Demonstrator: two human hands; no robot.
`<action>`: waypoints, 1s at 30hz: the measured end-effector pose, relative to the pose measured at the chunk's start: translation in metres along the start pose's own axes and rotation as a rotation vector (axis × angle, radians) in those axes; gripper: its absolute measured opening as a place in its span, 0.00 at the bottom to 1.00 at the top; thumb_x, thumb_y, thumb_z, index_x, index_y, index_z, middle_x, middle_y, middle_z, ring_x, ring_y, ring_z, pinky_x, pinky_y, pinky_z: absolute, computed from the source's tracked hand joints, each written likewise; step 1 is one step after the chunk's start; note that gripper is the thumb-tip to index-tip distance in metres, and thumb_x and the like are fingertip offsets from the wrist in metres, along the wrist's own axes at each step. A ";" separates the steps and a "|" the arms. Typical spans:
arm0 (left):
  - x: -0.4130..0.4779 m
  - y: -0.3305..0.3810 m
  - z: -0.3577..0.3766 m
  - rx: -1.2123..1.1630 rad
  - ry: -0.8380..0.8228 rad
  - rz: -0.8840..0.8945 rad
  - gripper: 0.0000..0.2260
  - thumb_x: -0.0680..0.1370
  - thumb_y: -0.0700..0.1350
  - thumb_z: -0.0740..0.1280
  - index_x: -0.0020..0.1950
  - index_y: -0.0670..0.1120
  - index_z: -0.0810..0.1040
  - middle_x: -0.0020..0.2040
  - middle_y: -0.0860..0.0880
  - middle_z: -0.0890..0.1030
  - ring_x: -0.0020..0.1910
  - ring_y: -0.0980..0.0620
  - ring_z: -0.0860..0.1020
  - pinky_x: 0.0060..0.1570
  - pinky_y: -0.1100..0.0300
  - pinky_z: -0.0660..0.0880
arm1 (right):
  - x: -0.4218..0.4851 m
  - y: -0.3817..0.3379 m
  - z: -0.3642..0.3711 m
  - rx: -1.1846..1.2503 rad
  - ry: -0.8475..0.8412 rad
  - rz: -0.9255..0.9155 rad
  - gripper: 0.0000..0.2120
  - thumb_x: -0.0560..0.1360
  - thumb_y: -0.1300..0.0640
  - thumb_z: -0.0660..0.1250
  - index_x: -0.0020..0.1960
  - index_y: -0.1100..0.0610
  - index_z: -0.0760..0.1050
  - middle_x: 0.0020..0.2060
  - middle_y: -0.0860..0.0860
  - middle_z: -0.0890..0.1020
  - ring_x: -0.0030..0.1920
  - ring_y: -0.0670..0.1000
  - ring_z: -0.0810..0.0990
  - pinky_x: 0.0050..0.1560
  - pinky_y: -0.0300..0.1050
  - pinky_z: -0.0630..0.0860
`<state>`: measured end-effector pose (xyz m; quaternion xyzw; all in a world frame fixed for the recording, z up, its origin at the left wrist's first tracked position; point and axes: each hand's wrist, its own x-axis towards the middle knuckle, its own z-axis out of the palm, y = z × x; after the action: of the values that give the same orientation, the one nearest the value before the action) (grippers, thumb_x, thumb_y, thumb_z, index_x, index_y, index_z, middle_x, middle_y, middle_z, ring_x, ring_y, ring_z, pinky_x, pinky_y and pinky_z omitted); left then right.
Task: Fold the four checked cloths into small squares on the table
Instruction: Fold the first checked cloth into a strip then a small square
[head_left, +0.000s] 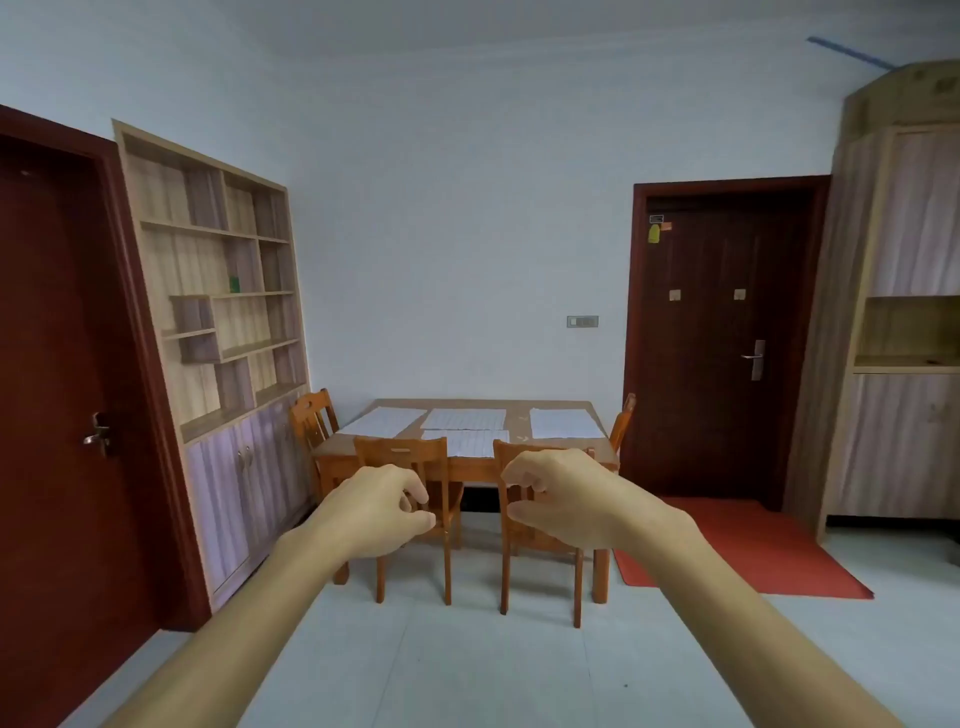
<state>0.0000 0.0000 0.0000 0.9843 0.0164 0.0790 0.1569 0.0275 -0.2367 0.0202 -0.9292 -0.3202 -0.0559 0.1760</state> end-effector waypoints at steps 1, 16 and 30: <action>0.009 -0.005 0.000 -0.006 -0.018 0.006 0.15 0.78 0.56 0.68 0.63 0.55 0.77 0.54 0.56 0.81 0.52 0.57 0.79 0.54 0.58 0.78 | 0.011 0.000 0.002 0.003 -0.003 0.011 0.19 0.79 0.50 0.65 0.69 0.49 0.71 0.64 0.48 0.77 0.60 0.49 0.77 0.59 0.46 0.77; 0.134 -0.097 -0.029 -0.011 -0.031 0.062 0.15 0.78 0.57 0.68 0.64 0.56 0.77 0.56 0.55 0.82 0.53 0.57 0.80 0.54 0.59 0.79 | 0.162 -0.013 0.026 -0.018 0.036 0.090 0.19 0.79 0.51 0.64 0.69 0.49 0.72 0.65 0.48 0.77 0.63 0.50 0.75 0.59 0.43 0.74; 0.189 -0.151 -0.029 -0.032 -0.054 0.066 0.15 0.78 0.57 0.67 0.64 0.56 0.77 0.57 0.55 0.81 0.52 0.57 0.79 0.52 0.60 0.78 | 0.238 -0.021 0.050 -0.015 0.038 0.118 0.22 0.79 0.49 0.64 0.72 0.50 0.69 0.67 0.48 0.75 0.65 0.49 0.75 0.63 0.44 0.73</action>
<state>0.1812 0.1636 0.0088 0.9834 -0.0218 0.0581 0.1704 0.2014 -0.0662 0.0309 -0.9466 -0.2608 -0.0657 0.1780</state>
